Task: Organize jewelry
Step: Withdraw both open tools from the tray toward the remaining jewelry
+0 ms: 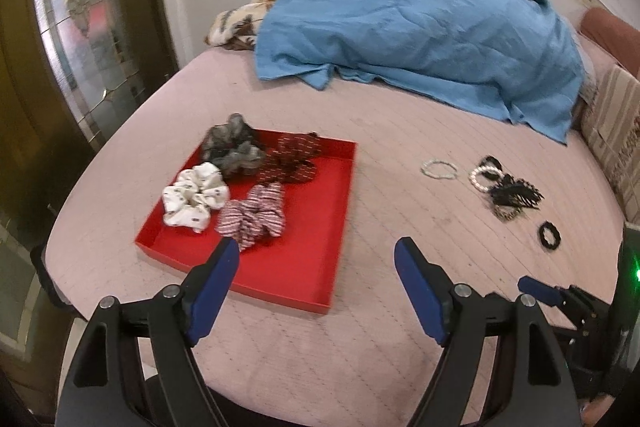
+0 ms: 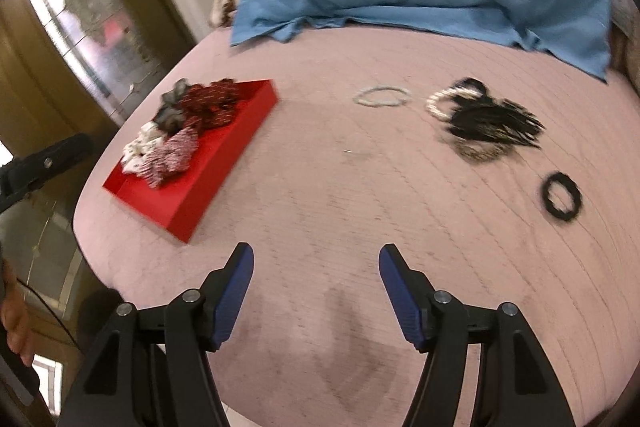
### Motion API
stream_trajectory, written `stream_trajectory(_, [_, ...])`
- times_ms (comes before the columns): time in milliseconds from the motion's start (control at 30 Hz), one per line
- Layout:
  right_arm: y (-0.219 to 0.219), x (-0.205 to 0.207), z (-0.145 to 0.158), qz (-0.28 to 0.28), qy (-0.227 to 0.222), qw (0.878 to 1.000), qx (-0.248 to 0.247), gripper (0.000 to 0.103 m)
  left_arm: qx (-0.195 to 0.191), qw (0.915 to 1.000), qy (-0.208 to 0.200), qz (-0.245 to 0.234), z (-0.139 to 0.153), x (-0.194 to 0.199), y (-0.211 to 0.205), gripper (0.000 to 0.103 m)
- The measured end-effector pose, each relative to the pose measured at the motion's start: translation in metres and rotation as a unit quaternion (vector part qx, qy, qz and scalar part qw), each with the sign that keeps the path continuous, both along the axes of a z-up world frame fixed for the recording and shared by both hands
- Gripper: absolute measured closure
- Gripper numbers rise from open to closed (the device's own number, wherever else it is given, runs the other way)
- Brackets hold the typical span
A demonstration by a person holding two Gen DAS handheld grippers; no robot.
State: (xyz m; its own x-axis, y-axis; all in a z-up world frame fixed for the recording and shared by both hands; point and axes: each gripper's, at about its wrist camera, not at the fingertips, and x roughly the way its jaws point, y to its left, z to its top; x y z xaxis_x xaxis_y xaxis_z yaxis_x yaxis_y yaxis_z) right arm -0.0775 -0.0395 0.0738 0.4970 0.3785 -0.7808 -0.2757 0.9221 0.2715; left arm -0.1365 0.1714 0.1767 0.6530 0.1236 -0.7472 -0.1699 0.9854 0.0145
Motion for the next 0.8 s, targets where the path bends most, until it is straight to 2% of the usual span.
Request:
stream_trajectory(233, [-0.035,-0.002,0.000,-0.037,0.003,0.999,0.009,0.033,0.012,0.9994,0.009,-0.032,-0.006,0.002,-0.038,0.024])
stream_trajectory(500, [-0.060,-0.005,0.005,-0.065,-0.011,0.998,-0.003,0.033,0.036,0.9974,0.020,-0.059,-0.015,0.003,-0.064,0.024])
stream_trajectory(800, [-0.086,-0.003,0.008,-0.095,-0.021,0.995,-0.020,0.032,0.031,0.9955,0.042,-0.079,-0.030,0.010,-0.076,0.024])
